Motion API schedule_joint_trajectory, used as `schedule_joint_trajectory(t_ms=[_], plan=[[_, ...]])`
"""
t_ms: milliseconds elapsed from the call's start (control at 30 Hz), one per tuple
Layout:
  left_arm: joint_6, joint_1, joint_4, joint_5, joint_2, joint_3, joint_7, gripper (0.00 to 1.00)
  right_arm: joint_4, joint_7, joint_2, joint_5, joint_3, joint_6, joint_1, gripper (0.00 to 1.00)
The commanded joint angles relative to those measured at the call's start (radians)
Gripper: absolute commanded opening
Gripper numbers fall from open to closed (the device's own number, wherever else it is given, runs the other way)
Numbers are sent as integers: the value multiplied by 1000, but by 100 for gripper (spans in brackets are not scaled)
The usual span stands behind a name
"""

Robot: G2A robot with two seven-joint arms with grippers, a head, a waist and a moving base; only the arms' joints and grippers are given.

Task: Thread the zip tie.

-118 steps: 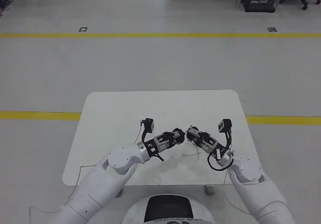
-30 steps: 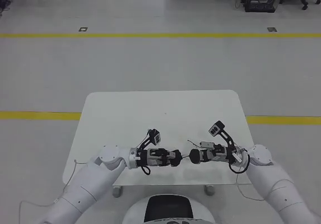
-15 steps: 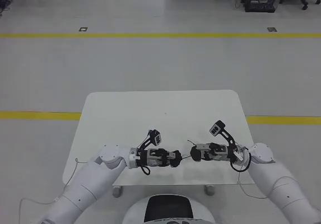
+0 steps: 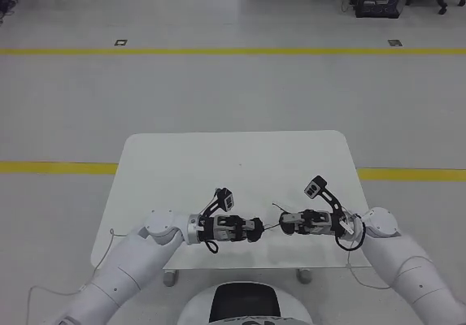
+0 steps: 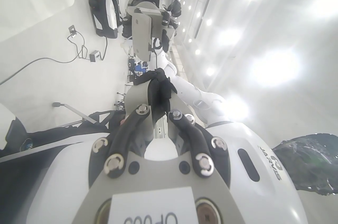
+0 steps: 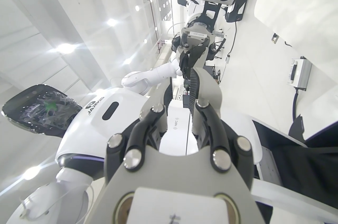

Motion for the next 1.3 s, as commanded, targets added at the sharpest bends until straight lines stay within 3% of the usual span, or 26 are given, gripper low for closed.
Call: schedule_joint_trajectory(t_ms=[0,600,667,900,933,967,1000,1267], plan=[[-1,0,0,-2,1,0,1,0,-2,0,1,-3,-2,0,0,11],[-1,-5,-2,-6,8,11,8,0,-6,0,6,-12,-8,0,0,7],[-1,-6,-2,-4,8,14,9,0,-6,0,6,-12,-8,0,-1,0],[2,-9,-1,1,10,22,24,0,-2,0,6,-15,-6,0,-1,0],[4,-10,-2,2,10,23,25,25,-1,0,6,-15,-5,0,-1,0],[7,-11,-3,7,10,25,29,58,0,0,5,-15,-5,0,-1,0],[10,-12,-4,8,10,26,36,100,2,0,5,-15,-4,0,-1,0],[-2,-5,-20,16,12,22,96,100,18,0,-1,-2,20,0,-7,0]])
